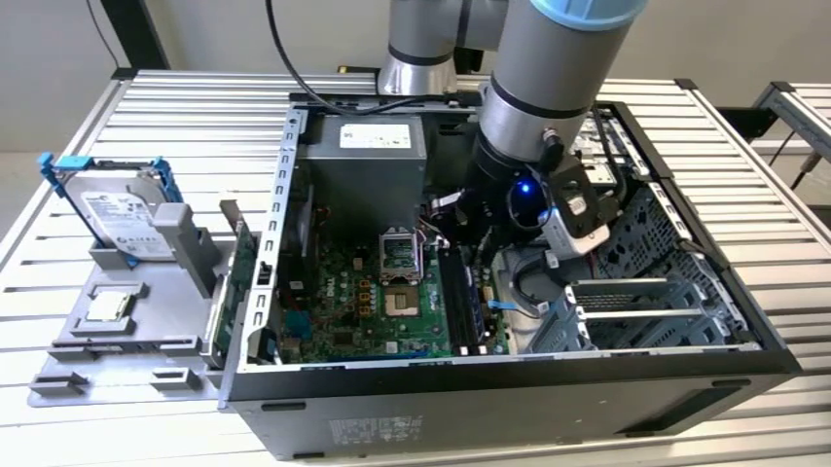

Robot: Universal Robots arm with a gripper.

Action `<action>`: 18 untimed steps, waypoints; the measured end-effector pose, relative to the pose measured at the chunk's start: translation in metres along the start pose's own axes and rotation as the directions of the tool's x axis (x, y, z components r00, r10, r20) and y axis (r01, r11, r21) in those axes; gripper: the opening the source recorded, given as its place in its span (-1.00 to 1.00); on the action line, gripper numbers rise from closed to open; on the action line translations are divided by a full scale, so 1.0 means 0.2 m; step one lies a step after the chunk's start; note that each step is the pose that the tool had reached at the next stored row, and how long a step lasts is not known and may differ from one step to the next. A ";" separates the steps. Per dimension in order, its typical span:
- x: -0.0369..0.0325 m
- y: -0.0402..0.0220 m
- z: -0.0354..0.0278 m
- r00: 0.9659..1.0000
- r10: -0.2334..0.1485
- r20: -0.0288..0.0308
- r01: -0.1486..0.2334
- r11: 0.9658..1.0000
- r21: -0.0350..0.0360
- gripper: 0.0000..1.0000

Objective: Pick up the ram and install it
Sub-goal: 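Insert the ram into the slot, then press down the ram until it locks into place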

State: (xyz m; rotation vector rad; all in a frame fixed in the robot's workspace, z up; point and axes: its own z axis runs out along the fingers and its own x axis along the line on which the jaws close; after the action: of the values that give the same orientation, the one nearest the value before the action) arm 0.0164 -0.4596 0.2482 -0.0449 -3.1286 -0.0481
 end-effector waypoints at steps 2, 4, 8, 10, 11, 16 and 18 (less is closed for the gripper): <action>0.000 0.000 0.000 1.000 0.000 0.000 0.000 1.000 0.000 1.00; 0.000 0.000 0.000 1.000 0.000 0.000 0.000 1.000 0.000 -1.00; 0.000 0.000 0.000 1.000 0.000 0.000 0.000 1.000 0.001 -1.00; 0.000 0.000 -0.001 1.000 0.000 0.000 0.000 1.000 0.001 -1.00; 0.000 0.000 -0.001 1.000 0.000 0.000 0.000 1.000 0.001 -1.00; 0.000 0.000 -0.001 1.000 0.000 0.000 0.000 1.000 0.002 -1.00; 0.000 0.000 -0.001 1.000 0.000 0.000 0.000 1.000 0.002 -1.00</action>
State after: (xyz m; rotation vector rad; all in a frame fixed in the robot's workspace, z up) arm 0.0163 -0.4596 0.2484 -0.0450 -3.1285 -0.0449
